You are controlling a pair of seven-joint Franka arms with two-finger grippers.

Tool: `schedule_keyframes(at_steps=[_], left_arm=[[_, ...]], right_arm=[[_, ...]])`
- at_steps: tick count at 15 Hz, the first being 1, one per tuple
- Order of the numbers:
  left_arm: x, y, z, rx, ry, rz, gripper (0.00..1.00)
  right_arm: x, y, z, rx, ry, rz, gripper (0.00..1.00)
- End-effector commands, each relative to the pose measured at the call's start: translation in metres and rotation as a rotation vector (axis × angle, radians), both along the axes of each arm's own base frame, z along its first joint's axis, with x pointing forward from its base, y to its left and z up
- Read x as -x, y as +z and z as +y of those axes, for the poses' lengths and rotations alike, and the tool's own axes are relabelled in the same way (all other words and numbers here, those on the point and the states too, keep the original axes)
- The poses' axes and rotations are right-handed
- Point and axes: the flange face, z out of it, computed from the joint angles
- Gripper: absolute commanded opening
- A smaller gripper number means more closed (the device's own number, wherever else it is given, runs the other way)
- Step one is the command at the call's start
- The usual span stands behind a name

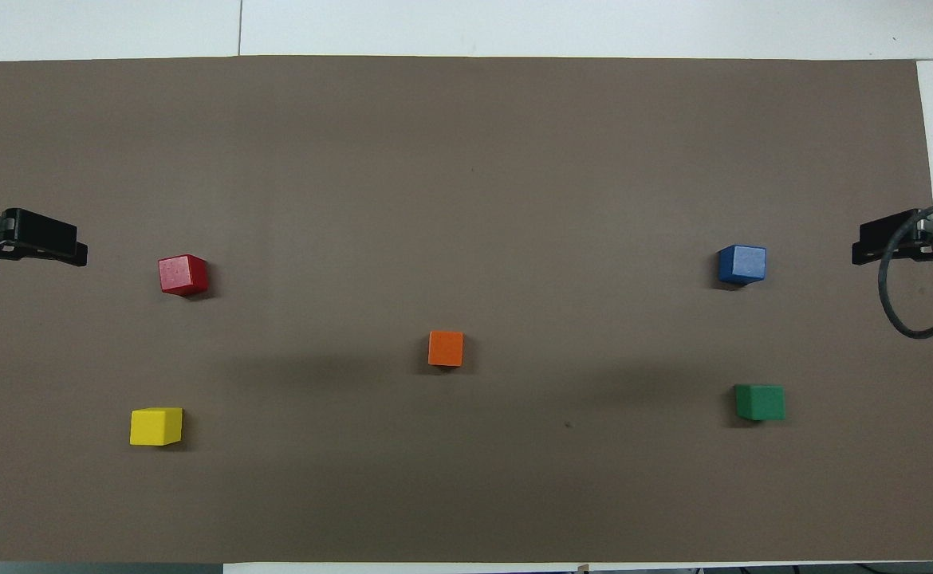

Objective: Transfer red block to right arm and stack on blue block

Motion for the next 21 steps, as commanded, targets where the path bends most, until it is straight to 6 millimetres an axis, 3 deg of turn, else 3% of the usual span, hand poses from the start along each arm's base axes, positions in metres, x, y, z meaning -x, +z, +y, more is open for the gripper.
schedule_keyframes(at_steps=[1,9,14,18,21], left_arm=[[-0.002,0.006,0.001,0.006,0.011,-0.001,1.0],[-0.004,0.006,-0.001,0.005,0.04,-0.048,1.0],[-0.016,-0.024,0.008,-0.014,0.049,-0.076,1.0],[-0.04,-0.067,0.011,-0.061,0.033,-0.045,1.0],[-0.05,-0.118,0.015,-0.057,0.042,-0.05,1.0]], right_arm=[[0.003,0.0,-0.005,-0.001,0.016,-0.004,1.0],[0.003,0.001,-0.011,0.0,0.0,-0.009,1.0],[0.001,0.002,-0.006,-0.007,0.012,-0.021,1.0],[0.001,0.001,-0.003,-0.018,0.016,-0.019,1.0],[0.001,0.001,-0.001,-0.018,0.019,-0.017,1.0]])
